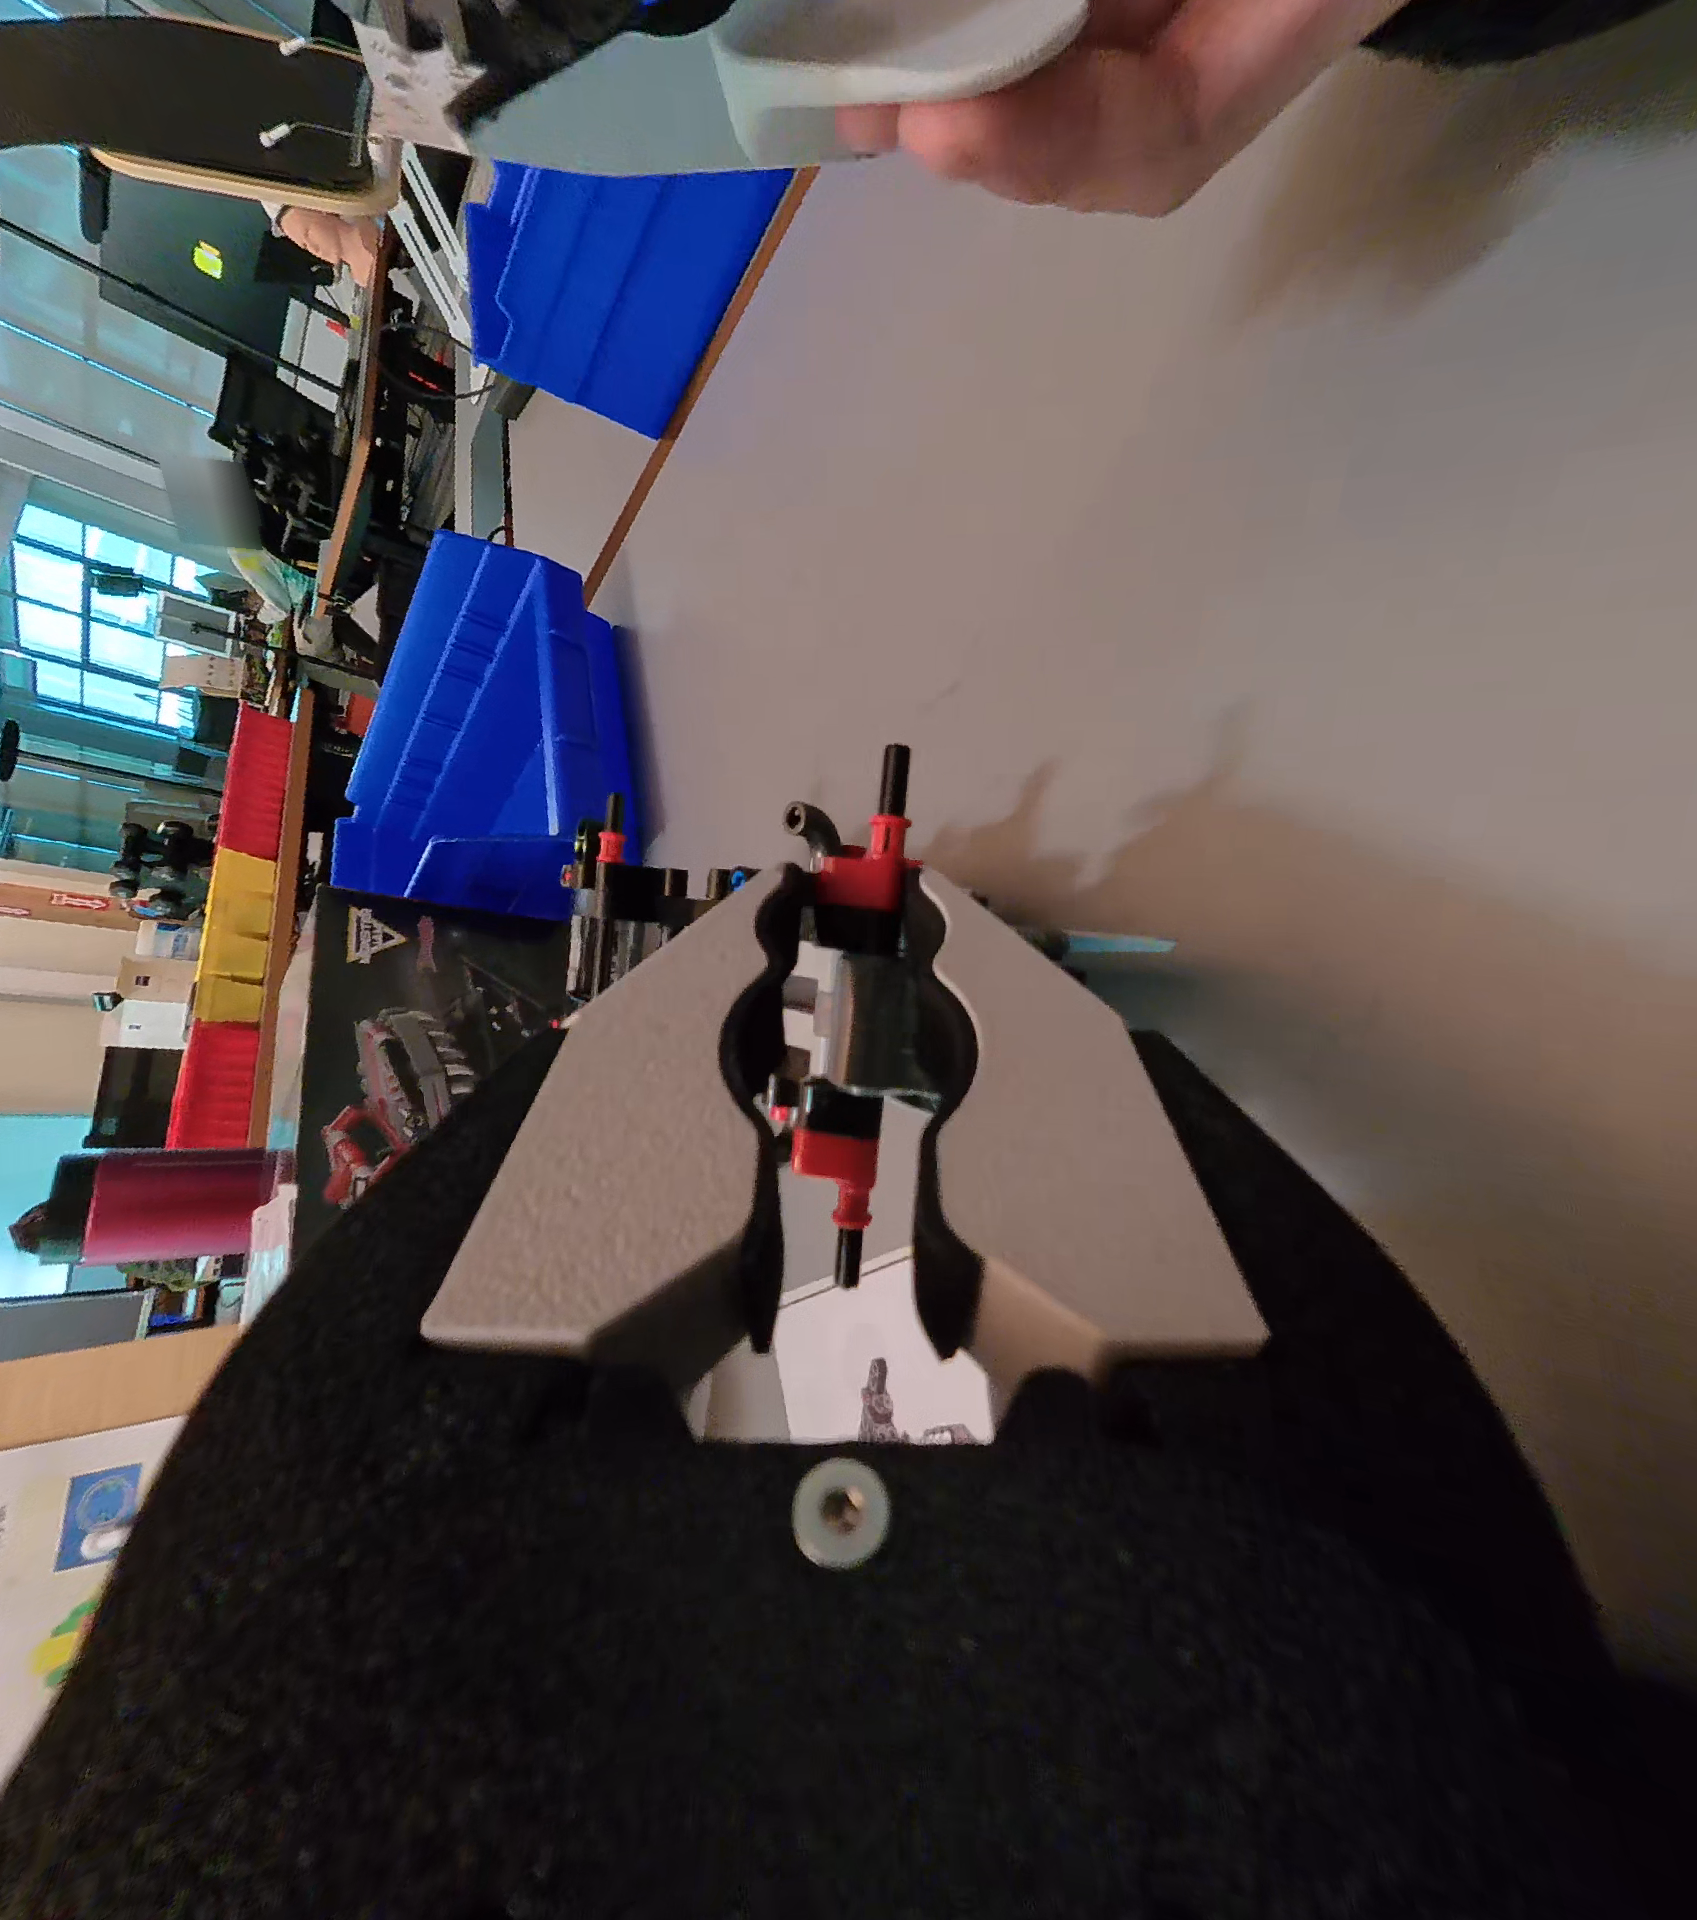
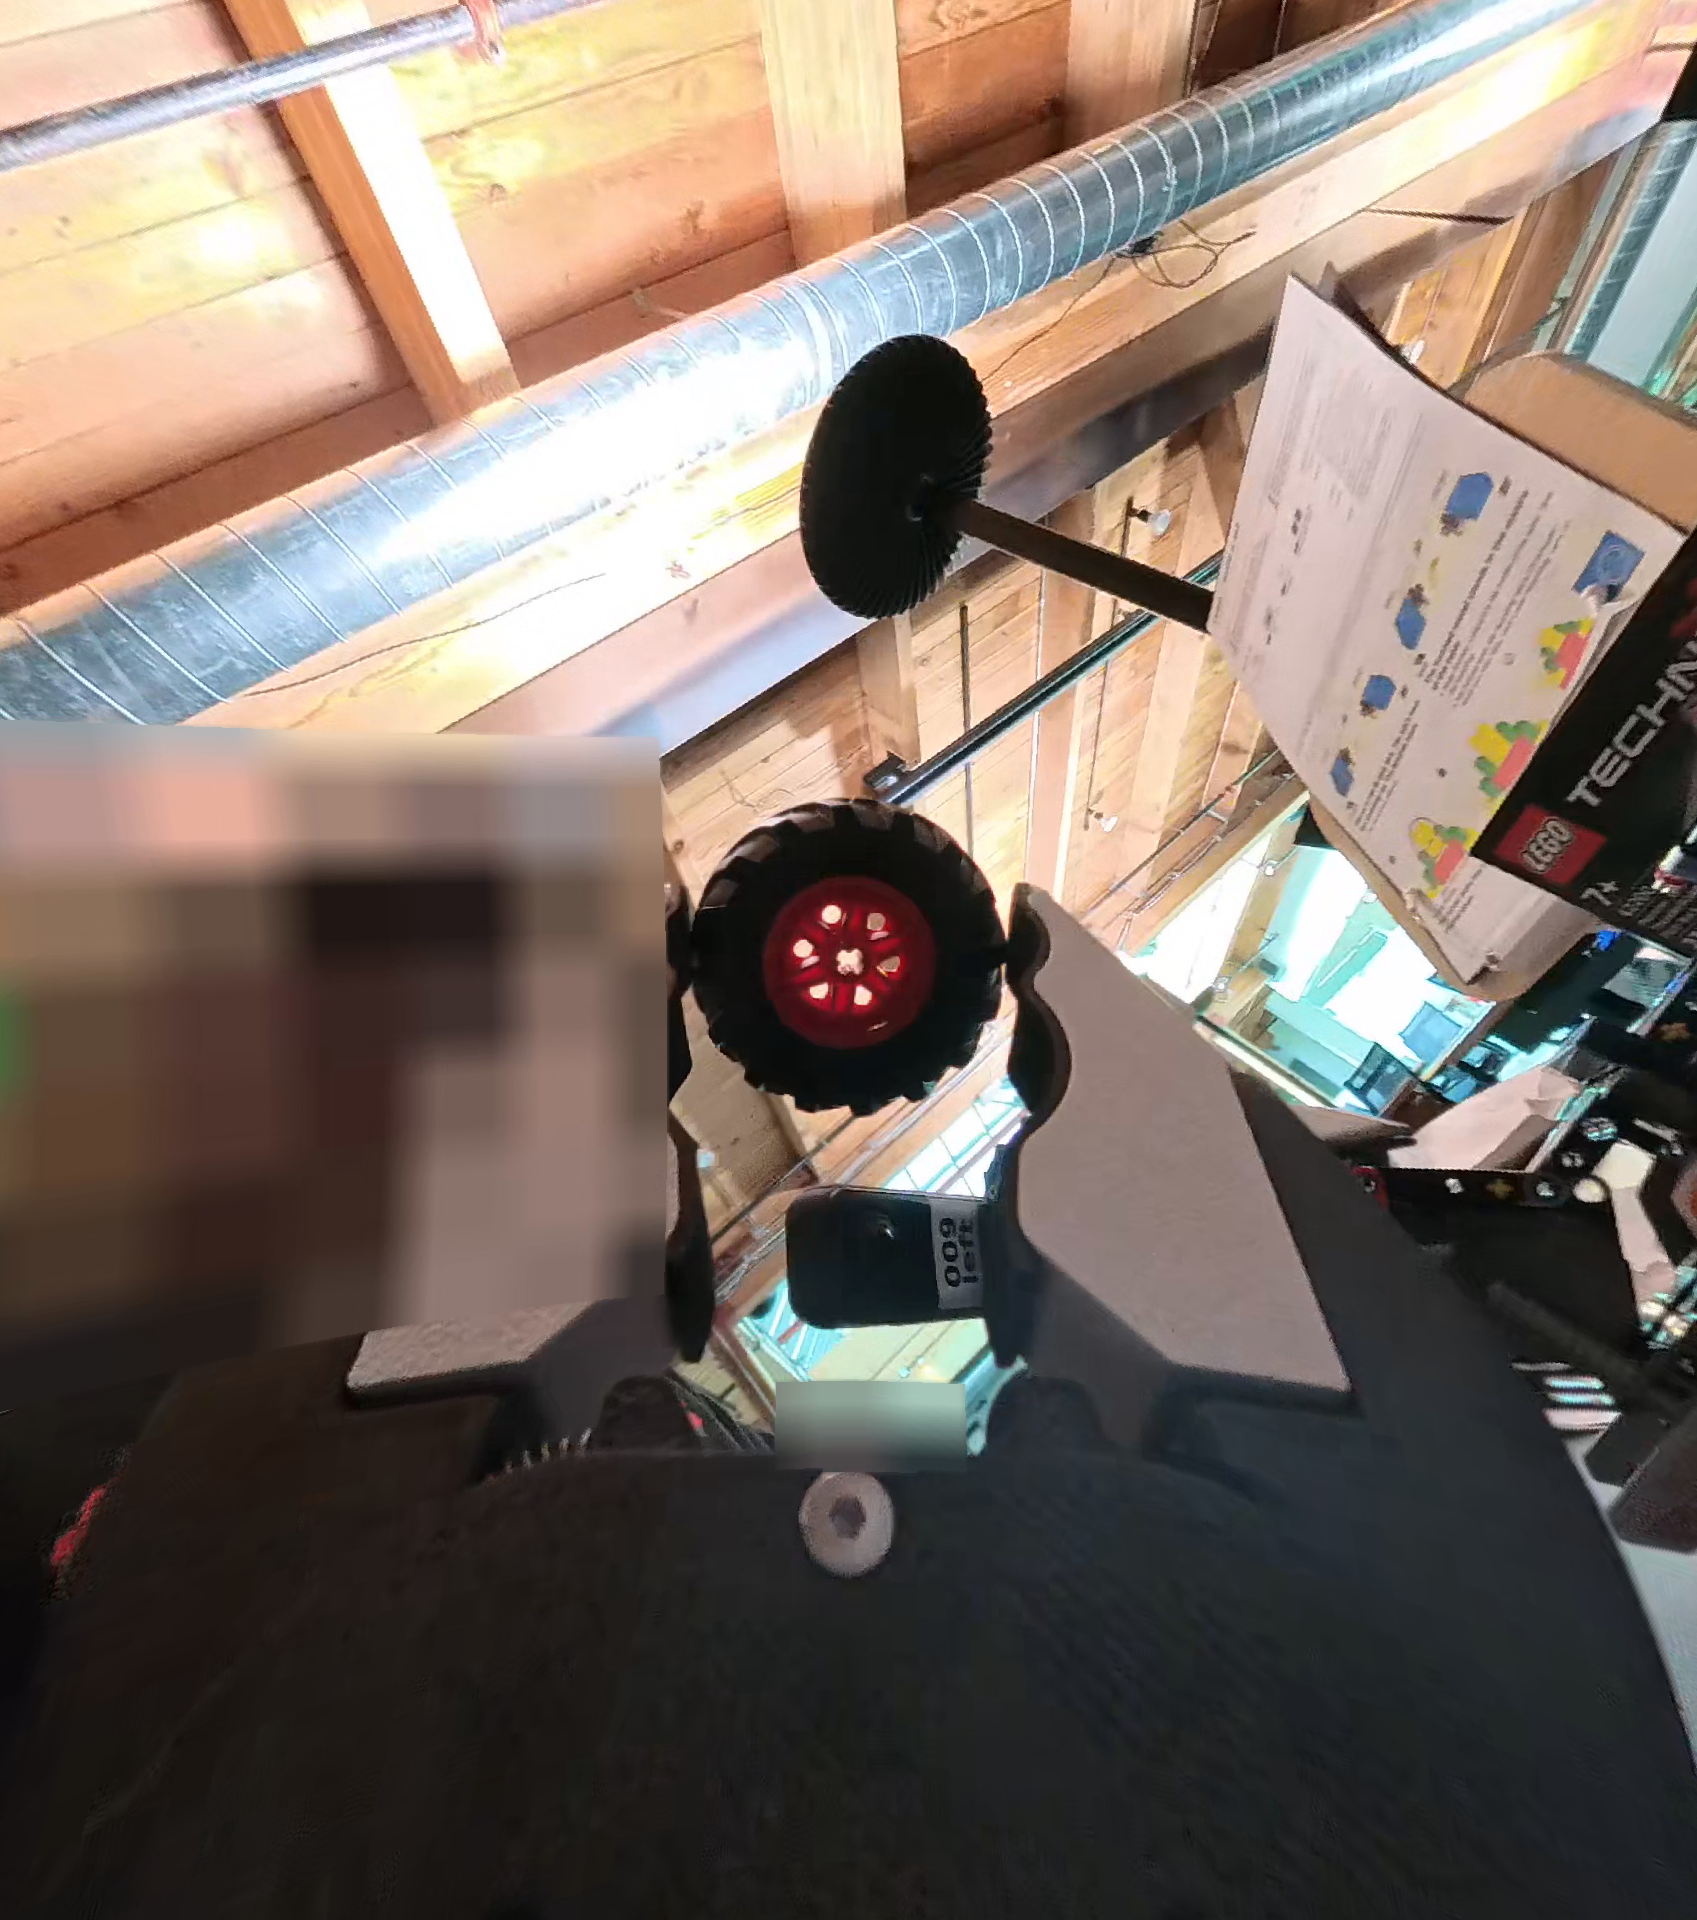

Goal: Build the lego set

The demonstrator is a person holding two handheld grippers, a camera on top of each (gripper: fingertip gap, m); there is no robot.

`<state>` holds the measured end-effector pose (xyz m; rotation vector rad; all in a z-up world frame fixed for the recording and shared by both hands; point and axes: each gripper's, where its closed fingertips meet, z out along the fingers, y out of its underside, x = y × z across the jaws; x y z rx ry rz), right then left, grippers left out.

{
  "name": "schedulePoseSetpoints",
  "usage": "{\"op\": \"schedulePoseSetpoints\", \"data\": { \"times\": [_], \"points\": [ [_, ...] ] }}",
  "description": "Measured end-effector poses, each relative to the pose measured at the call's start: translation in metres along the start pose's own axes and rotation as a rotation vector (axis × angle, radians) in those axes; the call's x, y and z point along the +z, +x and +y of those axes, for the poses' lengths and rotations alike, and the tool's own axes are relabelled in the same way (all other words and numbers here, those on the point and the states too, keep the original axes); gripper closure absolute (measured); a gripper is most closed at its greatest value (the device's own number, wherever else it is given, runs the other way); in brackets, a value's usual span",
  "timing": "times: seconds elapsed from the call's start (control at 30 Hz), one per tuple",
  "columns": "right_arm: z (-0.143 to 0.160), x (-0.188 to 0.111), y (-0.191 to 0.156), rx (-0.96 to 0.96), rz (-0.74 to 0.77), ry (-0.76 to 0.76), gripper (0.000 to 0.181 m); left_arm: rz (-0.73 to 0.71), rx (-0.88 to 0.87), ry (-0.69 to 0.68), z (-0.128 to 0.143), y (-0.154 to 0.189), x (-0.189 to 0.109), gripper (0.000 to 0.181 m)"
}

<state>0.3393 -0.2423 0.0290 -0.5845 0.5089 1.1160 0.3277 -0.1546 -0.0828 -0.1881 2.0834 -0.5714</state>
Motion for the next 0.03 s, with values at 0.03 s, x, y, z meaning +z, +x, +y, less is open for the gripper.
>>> {"op": "schedulePoseSetpoints", "data": {
  "times": [0.03],
  "points": [
    [0.0015,0.0009,0.0005,0.007,-0.004,-0.004,0.122,0.002,-0.013,0.011,-0.0014,-0.0004,-0.0006,0.164]
  ]
}}
